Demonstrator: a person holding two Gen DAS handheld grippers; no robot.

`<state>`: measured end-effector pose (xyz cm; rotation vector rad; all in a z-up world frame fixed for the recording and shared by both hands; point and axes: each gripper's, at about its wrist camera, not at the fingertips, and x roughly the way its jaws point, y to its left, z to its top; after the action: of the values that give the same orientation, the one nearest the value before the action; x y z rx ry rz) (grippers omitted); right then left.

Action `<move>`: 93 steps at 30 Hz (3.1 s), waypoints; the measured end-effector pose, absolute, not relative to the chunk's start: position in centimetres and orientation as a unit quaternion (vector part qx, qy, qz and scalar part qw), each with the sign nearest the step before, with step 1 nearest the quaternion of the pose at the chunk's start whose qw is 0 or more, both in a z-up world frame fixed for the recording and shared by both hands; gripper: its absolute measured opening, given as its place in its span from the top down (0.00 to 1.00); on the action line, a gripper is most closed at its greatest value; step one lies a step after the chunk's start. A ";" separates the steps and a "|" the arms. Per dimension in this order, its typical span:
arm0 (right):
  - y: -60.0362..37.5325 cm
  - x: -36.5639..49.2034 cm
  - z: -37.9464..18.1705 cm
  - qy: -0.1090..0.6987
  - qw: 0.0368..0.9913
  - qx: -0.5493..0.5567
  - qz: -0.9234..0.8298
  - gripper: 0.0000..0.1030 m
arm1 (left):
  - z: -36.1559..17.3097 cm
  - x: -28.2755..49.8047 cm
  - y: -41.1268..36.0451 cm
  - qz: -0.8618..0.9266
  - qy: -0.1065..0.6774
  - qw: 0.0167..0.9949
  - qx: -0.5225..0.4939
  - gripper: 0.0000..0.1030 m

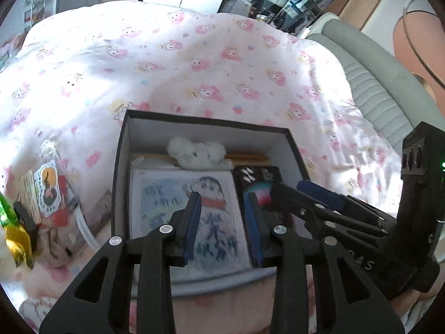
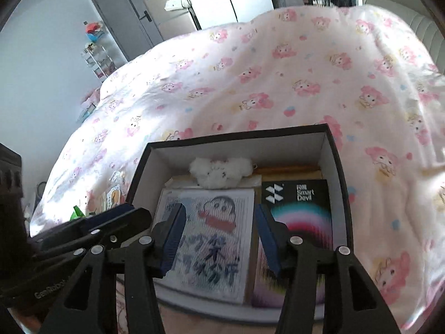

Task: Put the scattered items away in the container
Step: 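Lift the right gripper out of the box and back toward the pile, then close the right gripper on the pink cloth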

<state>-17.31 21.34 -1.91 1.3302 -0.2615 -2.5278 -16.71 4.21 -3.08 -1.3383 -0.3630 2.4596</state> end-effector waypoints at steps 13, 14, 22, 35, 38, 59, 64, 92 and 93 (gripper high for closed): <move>18.7 -8.5 0.6 -0.091 0.142 0.436 -0.884 0.53 | -0.3 -8.0 1.5 0.862 -0.110 0.182 -0.460 0.68; 18.4 -8.0 0.7 -0.091 0.143 0.435 -0.884 0.53 | -0.2 -7.5 1.3 0.863 -0.110 0.182 -0.459 0.68; 16.5 -4.4 1.3 -0.089 0.166 0.440 -0.878 0.53 | 0.4 -4.3 -0.3 0.862 -0.113 0.195 -0.454 0.65; 8.9 -4.1 -0.2 -0.029 0.188 0.461 -0.867 0.53 | -2.0 -2.3 -8.1 0.860 -0.162 0.124 -0.467 0.65; 6.1 -4.5 -1.2 -0.011 0.205 0.466 -0.861 0.54 | -3.4 -1.9 -10.7 0.855 -0.187 0.092 -0.475 0.65; -4.9 -11.4 -9.1 0.008 0.268 0.558 -0.786 0.54 | -12.6 -7.3 -22.9 0.783 -0.300 -0.029 -0.544 0.66; -7.4 -12.6 -11.6 0.020 0.280 0.582 -0.763 0.54 | -13.7 -9.2 -24.1 0.765 -0.328 -0.019 -0.555 0.66; -3.7 -13.2 -11.3 -0.068 0.317 0.559 -0.763 0.92 | -14.7 -10.0 -21.9 0.758 -0.340 0.012 -0.556 0.65; -2.9 -12.7 -10.6 -0.070 0.317 0.551 -0.769 0.92 | -14.5 -10.0 -21.7 0.760 -0.337 0.012 -0.556 0.65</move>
<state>-12.69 -2.92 -10.61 1.4498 -0.1853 -2.0236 -9.97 -21.65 -14.51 -1.7338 -1.0501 2.3683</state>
